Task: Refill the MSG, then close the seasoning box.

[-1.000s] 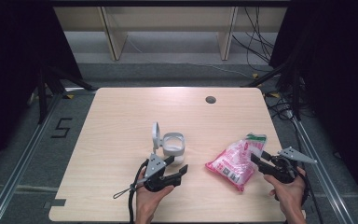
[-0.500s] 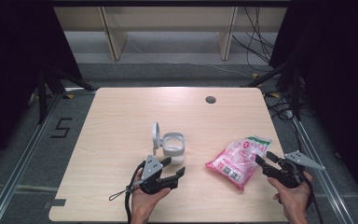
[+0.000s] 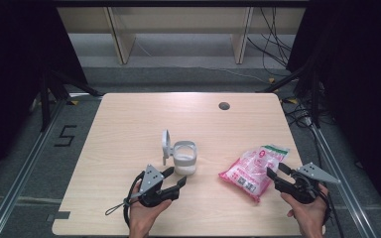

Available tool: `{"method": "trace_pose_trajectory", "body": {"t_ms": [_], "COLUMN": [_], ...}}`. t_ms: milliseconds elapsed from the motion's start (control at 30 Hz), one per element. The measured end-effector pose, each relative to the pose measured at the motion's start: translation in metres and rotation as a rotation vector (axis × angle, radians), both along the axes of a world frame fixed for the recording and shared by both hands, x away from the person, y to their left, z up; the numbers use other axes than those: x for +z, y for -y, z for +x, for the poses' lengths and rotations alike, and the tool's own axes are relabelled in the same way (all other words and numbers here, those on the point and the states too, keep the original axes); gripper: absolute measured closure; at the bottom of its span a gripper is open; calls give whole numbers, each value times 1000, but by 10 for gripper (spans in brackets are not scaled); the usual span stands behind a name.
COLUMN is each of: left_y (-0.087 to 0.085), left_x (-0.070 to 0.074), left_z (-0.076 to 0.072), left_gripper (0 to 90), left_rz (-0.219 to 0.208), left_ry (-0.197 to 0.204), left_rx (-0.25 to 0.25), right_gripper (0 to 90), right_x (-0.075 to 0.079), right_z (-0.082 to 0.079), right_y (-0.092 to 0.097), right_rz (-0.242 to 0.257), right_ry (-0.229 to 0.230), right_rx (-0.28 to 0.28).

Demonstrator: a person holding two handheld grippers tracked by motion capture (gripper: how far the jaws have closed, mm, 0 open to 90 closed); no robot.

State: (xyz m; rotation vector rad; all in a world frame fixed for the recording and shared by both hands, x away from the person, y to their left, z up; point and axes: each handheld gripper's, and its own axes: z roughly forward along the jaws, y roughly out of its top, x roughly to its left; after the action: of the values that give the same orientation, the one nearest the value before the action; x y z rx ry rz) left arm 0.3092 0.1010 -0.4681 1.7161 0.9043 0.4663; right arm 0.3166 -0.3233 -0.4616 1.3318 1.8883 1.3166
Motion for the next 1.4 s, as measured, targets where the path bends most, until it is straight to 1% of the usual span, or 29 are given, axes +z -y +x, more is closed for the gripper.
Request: {"method": "trace_pose_trajectory", "body": {"t_ms": [33,100,133,167,200,233,300,333,367,400,433,500,533,567,600,633,733,800,833,867,967,1000,1133,1167,1200,1233,1267,1333,1400], "left_y": [-3,-7,-8,-11,-12,-14,-15,-17,-19,-20,-21,-23,-24,-25,-27,-29,-35,-38,-39,-39,-38,-37,-38,-39,-41,-42,-43,-45,-47], "left_x": [1,1,2,3,4,5,7,9,10,11,12,15,15,16,18,19,24,27,27,28,29,30,32,33,35,36,36,37,38], "left_z": [0,0,0,1,1,1,1,1,2,1,2,1,1,1,2,2,5,9,11,13,17,18,23,24,24,25,26,29,33], "left_gripper": [472,513,536,563,588,618,670,692,709,725,745,785,804,817,835,845,865,876,877,880,883,884,886,886,887,889,891,893,893], "left_rz": [3,-18,-21,8,4,14,-3,22,22,25,34,65,60,73,82,86,69,66,69,69,70,80,120,116,127,125,122,127,144], "left_ry": [4,8,1,15,22,27,29,38,47,49,61,66,66,65,73,73,81,79,76,75,62,59,52,56,58,55,56,57,56], "left_rx": [2,4,16,-1,-2,3,21,17,25,41,34,50,52,59,61,66,61,71,78,77,80,85,76,75,76,79,80,76,84], "right_gripper": [463,458,457,457,456,456,456,456,456,456,456,456,456,456,456,456,456,457,456,456,457,456,456,456,456,457,457,458,457], "right_x": [0,-1,-1,-2,-3,-2,-4,-3,-3,-3,-4,-5,-4,-5,-5,-5,-6,-5,-5,-5,-5,-5,-5,-5,-6,-5,-6,-5,-5], "right_z": [-2,-3,-5,-2,-4,-5,-5,-7,-5,-7,-5,-6,-9,-8,-8,-8,-9,-9,-10,-13,-13,-11,-12,-12,-14,-14,-13,-16,-15], "right_y": [-4,-6,-8,-7,-10,-10,-13,-13,-11,-12,-10,-10,-13,-12,-12,-11,-12,-11,-11,-14,-14,-12,-12,-12,-15,-13,-12,-12,-12], "right_rz": [22,3,7,-10,9,-4,24,6,-13,0,-25,-18,22,17,15,-15,-10,-35,-37,-12,7,-12,-9,-17,14,-7,-10,-5,-9], "right_ry": [-6,1,-34,0,-11,-24,-12,-19,-7,-14,16,13,-31,-6,-7,14,3,25,10,-37,-33,-13,-11,-7,-14,-8,3,-7,1], "right_rx": [3,18,17,45,39,39,44,44,65,54,62,62,47,62,61,56,64,68,72,55,57,76,79,80,63,67,82,61,71]}}
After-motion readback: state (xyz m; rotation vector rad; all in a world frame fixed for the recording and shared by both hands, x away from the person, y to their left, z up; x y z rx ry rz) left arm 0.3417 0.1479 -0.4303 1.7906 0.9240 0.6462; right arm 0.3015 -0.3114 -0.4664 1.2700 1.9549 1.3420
